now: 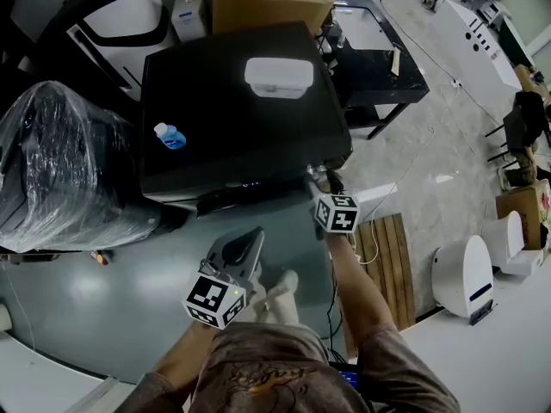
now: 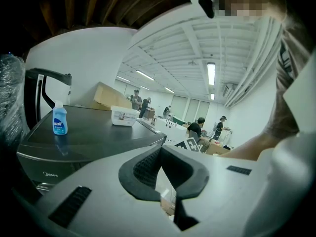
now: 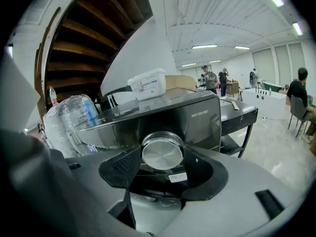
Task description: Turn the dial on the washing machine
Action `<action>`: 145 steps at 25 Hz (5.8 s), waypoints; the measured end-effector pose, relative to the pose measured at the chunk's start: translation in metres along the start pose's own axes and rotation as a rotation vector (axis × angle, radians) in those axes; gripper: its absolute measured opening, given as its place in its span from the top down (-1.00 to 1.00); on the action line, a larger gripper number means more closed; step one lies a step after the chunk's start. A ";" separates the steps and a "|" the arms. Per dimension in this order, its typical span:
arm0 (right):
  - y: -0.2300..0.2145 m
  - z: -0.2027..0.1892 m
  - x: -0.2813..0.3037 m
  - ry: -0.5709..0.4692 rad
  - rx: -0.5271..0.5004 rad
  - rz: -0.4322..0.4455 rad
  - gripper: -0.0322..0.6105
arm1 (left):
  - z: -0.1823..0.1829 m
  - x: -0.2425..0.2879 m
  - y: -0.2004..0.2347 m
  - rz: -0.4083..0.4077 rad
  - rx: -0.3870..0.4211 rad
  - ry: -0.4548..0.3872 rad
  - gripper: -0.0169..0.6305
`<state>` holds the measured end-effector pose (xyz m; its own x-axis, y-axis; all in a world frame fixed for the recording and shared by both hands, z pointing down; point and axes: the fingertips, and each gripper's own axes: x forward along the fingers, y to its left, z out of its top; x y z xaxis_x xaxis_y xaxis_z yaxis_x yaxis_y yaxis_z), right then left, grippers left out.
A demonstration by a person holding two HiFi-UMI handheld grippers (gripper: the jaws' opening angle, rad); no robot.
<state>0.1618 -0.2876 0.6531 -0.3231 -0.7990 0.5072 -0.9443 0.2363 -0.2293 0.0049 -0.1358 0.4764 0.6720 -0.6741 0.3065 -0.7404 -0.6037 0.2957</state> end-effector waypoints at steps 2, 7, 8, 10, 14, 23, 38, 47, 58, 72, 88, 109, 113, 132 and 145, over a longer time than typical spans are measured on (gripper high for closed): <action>-0.001 -0.001 0.000 -0.007 0.043 0.012 0.08 | -0.001 0.000 0.000 -0.002 0.000 0.001 0.97; -0.001 -0.001 0.000 -0.026 0.152 0.044 0.08 | -0.003 0.000 -0.001 -0.008 0.003 0.008 0.97; -0.002 -0.001 0.000 -0.031 0.173 0.048 0.08 | -0.003 0.000 -0.002 -0.009 0.004 0.008 0.97; -0.003 0.000 0.000 -0.037 0.208 0.055 0.08 | -0.002 0.000 -0.002 -0.009 0.004 0.009 0.97; -0.006 -0.001 -0.001 -0.055 0.300 0.078 0.08 | -0.003 0.000 -0.002 -0.009 0.005 0.012 0.97; -0.008 0.000 -0.001 -0.113 0.484 0.108 0.08 | -0.006 -0.002 -0.001 -0.006 0.002 0.015 0.97; -0.014 0.000 -0.004 -0.180 0.837 0.150 0.08 | -0.008 -0.004 0.000 -0.002 -0.005 0.023 0.97; -0.016 -0.007 -0.003 -0.221 1.056 0.159 0.09 | -0.011 -0.005 0.002 -0.004 -0.011 0.025 0.97; -0.020 -0.006 -0.006 -0.250 1.104 0.171 0.09 | -0.012 -0.005 0.003 -0.013 -0.013 0.028 0.97; 0.002 0.041 -0.064 -0.254 0.760 0.175 0.09 | 0.014 -0.005 -0.004 -0.063 0.002 -0.015 0.97; 0.091 0.128 -0.198 -0.289 0.254 0.239 0.09 | 0.073 -0.015 -0.034 -0.203 0.046 -0.076 0.97; 0.160 0.098 -0.300 -0.431 -0.111 0.158 0.88 | 0.066 -0.038 -0.043 -0.229 0.109 -0.110 0.97; 0.151 0.092 -0.308 -0.460 -0.125 0.085 0.89 | 0.064 -0.041 -0.045 -0.232 0.129 -0.124 0.97; 0.127 0.054 -0.288 -0.406 -0.048 0.009 0.89 | 0.035 -0.040 -0.030 -0.209 0.114 -0.139 0.97; 0.127 0.060 -0.279 -0.401 -0.045 0.007 0.90 | 0.036 -0.039 -0.030 -0.197 0.107 -0.140 0.97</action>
<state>0.1356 -0.0683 0.4323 -0.2872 -0.9477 0.1392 -0.9470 0.2591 -0.1898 0.0005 -0.1069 0.4227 0.8001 -0.5872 0.1222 -0.5981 -0.7655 0.2374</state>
